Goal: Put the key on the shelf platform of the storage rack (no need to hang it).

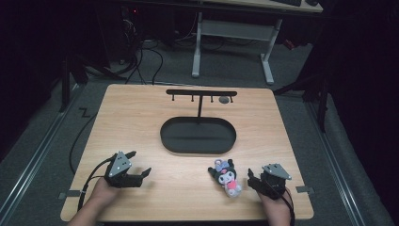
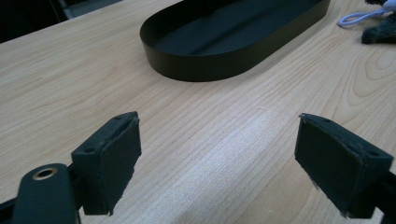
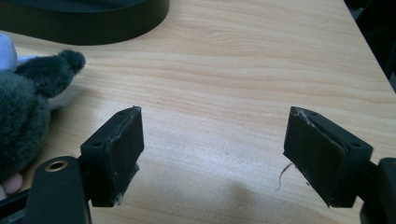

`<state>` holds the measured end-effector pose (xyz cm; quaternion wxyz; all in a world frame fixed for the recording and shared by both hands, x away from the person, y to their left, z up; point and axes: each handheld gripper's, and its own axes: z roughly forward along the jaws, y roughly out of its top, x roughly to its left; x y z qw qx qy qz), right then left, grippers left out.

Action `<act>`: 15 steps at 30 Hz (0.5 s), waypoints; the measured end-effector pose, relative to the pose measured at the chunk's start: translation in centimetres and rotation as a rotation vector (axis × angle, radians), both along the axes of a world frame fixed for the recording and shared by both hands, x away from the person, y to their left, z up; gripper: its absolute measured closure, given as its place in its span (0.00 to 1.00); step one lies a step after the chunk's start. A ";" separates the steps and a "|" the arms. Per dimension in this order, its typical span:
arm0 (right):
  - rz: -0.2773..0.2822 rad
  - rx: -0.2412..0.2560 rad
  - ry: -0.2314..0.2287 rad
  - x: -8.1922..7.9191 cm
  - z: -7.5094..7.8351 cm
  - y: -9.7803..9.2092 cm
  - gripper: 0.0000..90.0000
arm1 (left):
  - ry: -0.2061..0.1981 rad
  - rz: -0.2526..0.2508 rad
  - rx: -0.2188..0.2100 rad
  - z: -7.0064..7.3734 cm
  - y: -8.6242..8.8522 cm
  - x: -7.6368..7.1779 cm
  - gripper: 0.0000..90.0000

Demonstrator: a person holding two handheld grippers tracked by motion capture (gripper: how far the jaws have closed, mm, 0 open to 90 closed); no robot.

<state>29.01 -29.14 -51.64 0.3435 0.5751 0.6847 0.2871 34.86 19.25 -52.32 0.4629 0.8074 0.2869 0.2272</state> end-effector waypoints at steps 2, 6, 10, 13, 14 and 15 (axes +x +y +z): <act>0.003 0.002 -0.002 0.1 0.0 0.1 0.21 | 0.001 0.002 -0.003 0.0 0.0 0.0 0.17; 0.005 0.012 0.007 0.2 -0.2 0.2 0.21 | 0.002 0.003 -0.007 0.0 0.0 0.1 0.17; 0.009 0.008 0.005 0.1 -0.3 0.3 0.21 | 0.002 0.002 -0.007 0.0 0.0 0.1 0.17; 0.012 0.010 0.006 0.1 -0.3 0.3 0.21 | 0.003 0.001 -0.004 0.0 -0.1 0.2 0.17; 0.012 0.012 0.006 0.0 -0.3 0.4 0.21 | 0.004 0.002 -0.003 0.0 -0.1 0.2 0.17; 0.013 0.014 0.006 0.0 -0.3 0.4 0.21 | 0.007 0.001 -0.003 0.0 -0.1 0.2 0.17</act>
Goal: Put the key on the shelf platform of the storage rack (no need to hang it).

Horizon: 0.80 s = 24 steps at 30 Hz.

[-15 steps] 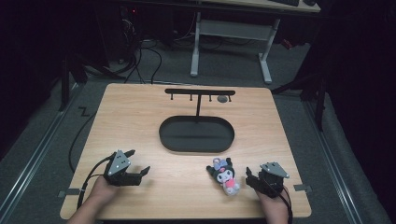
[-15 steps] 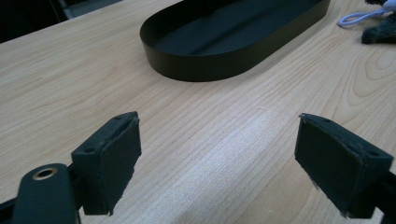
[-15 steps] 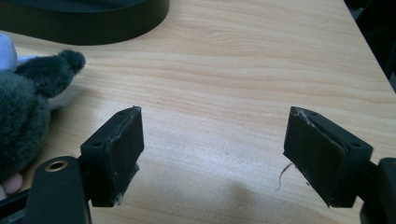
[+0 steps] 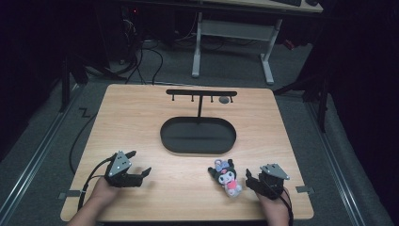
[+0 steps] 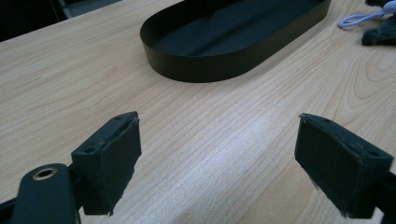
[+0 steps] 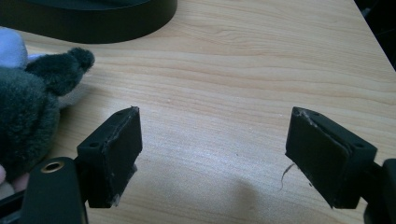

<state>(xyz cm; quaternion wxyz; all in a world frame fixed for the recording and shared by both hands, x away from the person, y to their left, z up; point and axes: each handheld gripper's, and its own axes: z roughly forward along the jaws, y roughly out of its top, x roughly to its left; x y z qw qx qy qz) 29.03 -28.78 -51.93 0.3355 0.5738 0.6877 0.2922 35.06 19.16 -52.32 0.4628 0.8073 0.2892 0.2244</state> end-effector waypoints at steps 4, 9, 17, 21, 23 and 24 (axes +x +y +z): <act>0.002 0.000 -0.002 0.0 0.0 -0.2 0.20 | 0.001 0.001 0.000 0.0 0.0 0.0 0.17; -0.016 0.016 0.004 0.1 0.3 -0.3 0.18 | 0.002 0.001 0.003 0.0 0.0 0.0 0.17; 0.003 0.062 0.018 0.1 0.8 -0.5 0.17 | 0.001 0.004 -0.004 0.0 0.1 0.0 0.17; 0.027 0.048 0.020 0.1 1.1 -0.5 0.17 | 0.002 0.004 -0.007 0.0 0.1 0.0 0.17; 0.039 0.023 0.044 0.2 1.2 -0.3 0.17 | 0.003 0.004 -0.007 0.0 0.1 0.0 0.17; 0.042 0.021 0.069 0.3 1.3 -0.2 0.17 | 0.002 0.001 -0.004 0.0 0.1 0.0 0.17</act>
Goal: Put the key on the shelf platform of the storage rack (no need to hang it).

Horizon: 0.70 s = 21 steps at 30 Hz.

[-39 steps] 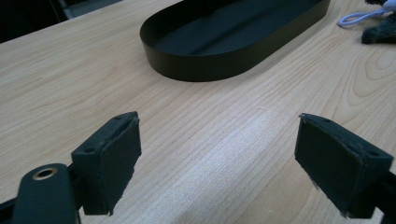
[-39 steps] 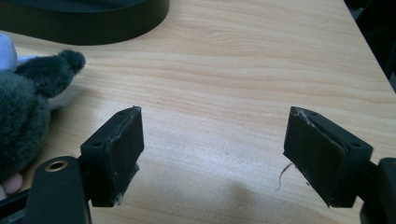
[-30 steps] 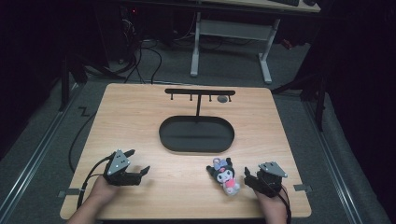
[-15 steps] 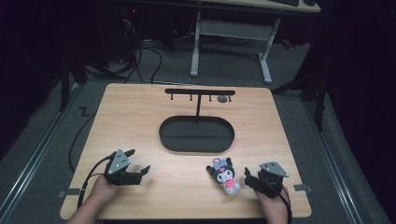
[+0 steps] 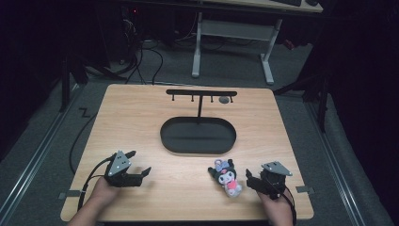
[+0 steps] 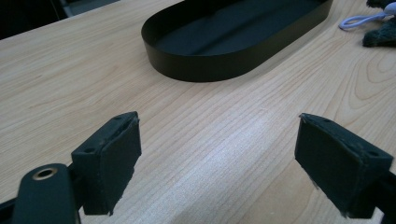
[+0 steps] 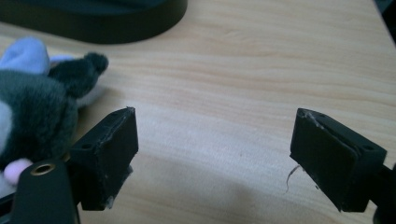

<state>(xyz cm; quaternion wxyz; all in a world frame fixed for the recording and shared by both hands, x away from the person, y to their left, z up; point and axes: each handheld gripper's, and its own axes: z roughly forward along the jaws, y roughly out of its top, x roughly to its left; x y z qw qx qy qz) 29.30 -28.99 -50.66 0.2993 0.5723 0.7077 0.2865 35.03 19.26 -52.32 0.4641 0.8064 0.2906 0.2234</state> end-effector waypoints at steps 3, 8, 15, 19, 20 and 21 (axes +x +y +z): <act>0.016 -0.023 0.035 0.0 0.1 0.5 0.17 | -0.003 -0.002 0.000 0.0 0.0 0.0 0.17; -0.001 -0.011 0.072 0.4 -0.1 1.0 0.17 | -0.006 -0.006 -0.009 0.0 0.2 -0.1 0.17; 0.009 0.017 0.091 0.5 0.4 0.9 0.17 | 0.001 0.003 -0.016 0.0 0.1 0.1 0.17; 0.016 0.007 0.103 0.4 0.5 0.5 0.17 | 0.003 0.007 -0.005 0.0 0.0 0.2 0.17; 0.016 0.007 0.103 0.4 0.5 0.5 0.17 | 0.003 0.007 -0.005 0.0 0.0 0.2 0.17; 0.011 0.025 0.116 0.2 0.6 0.3 0.17 | 0.004 0.006 -0.004 0.0 0.0 0.2 0.17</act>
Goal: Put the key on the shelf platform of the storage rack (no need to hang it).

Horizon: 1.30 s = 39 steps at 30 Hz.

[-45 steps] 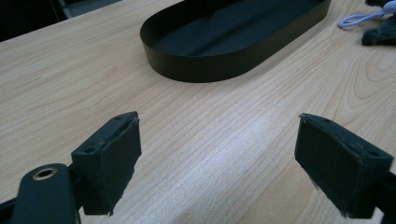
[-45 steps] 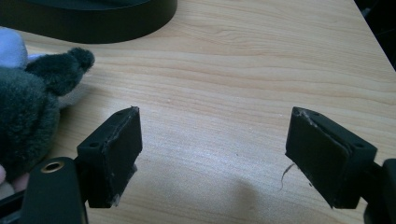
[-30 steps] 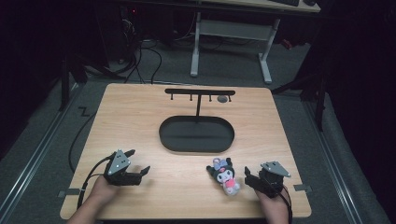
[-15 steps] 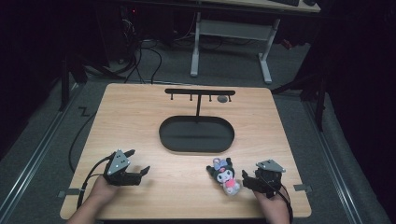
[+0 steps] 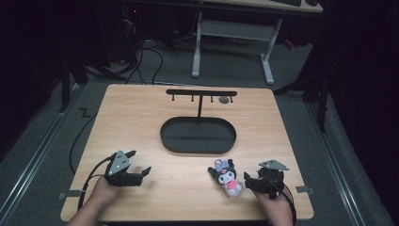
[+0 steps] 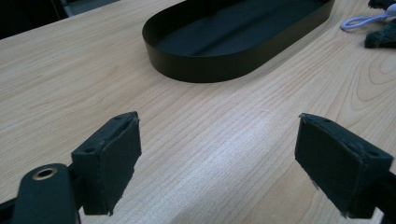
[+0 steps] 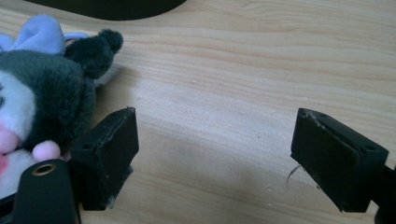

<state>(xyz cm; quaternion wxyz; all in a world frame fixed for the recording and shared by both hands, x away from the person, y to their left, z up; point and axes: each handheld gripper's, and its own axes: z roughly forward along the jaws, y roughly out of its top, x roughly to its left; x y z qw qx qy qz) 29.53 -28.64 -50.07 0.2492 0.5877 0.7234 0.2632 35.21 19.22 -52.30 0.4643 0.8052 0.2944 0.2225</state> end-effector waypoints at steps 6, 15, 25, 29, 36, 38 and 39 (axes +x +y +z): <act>-0.013 0.015 0.040 -0.2 0.5 -0.6 0.18 | -0.021 -0.009 0.001 0.0 0.2 -0.5 0.17; 0.020 -0.001 0.088 -0.3 0.9 -0.1 0.21 | -0.027 -0.006 -0.005 0.0 0.3 -0.6 0.17; 0.033 0.034 0.109 0.2 2.4 0.8 0.29 | -0.035 -0.005 0.008 0.0 0.2 -0.7 0.17; 0.066 0.007 0.147 1.5 3.5 1.3 0.30 | -0.025 0.003 0.011 0.0 0.1 -0.5 0.17; 0.048 0.027 0.173 3.1 4.7 0.2 0.32 | -0.014 -0.003 0.021 0.0 -0.1 -0.3 0.17; 0.011 0.049 0.125 2.7 4.6 -0.2 0.34 | -0.011 -0.003 0.017 0.0 -0.1 -0.2 0.17; 0.013 0.054 0.132 2.5 4.5 -0.3 0.33 | -0.007 -0.002 0.016 0.0 -0.1 -0.1 0.17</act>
